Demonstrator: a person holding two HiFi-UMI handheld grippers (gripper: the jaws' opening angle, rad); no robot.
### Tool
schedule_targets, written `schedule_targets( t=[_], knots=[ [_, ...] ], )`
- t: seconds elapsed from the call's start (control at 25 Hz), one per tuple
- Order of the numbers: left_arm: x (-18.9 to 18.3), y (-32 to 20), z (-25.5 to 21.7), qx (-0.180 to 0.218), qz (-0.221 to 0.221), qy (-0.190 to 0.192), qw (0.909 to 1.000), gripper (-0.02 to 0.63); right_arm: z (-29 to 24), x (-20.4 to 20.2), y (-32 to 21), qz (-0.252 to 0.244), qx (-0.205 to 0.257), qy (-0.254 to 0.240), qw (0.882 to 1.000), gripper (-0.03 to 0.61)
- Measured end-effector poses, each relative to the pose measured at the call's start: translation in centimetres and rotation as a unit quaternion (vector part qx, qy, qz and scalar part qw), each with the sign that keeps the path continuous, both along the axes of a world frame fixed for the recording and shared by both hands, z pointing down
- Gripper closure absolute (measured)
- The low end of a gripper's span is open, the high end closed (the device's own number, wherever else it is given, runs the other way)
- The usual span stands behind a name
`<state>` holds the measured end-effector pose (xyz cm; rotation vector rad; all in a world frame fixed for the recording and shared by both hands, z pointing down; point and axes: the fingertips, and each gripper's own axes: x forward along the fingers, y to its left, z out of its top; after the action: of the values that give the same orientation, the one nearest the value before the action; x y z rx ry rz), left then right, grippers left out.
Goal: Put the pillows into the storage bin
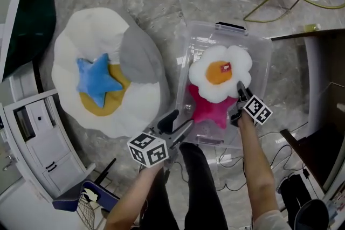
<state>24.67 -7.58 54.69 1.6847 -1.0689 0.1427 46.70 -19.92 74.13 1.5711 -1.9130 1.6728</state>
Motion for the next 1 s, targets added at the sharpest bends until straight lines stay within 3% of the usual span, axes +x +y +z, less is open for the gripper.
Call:
schedule_targets(
  t=[0.28, 0.64, 1.0],
  knots=[
    [-0.1, 0.8, 2.1, -0.007, 0.021, -0.004, 0.9997, 0.333, 3.8, -0.4, -0.6, 0.035, -0.028, -0.004, 0.999, 0.489],
    [0.1, 2.4, 3.3, -0.019, 0.034, 0.015, 0.9991, 0.333, 7.5, -1.5, -2.6, 0.013, -0.038, 0.045, 0.998, 0.479],
    [0.1, 2.9, 3.6, -0.026, 0.021, 0.023, 0.9992, 0.333, 8.5, -0.9, -0.3, -0.016, -0.079, 0.106, 0.991, 0.411]
  ],
)
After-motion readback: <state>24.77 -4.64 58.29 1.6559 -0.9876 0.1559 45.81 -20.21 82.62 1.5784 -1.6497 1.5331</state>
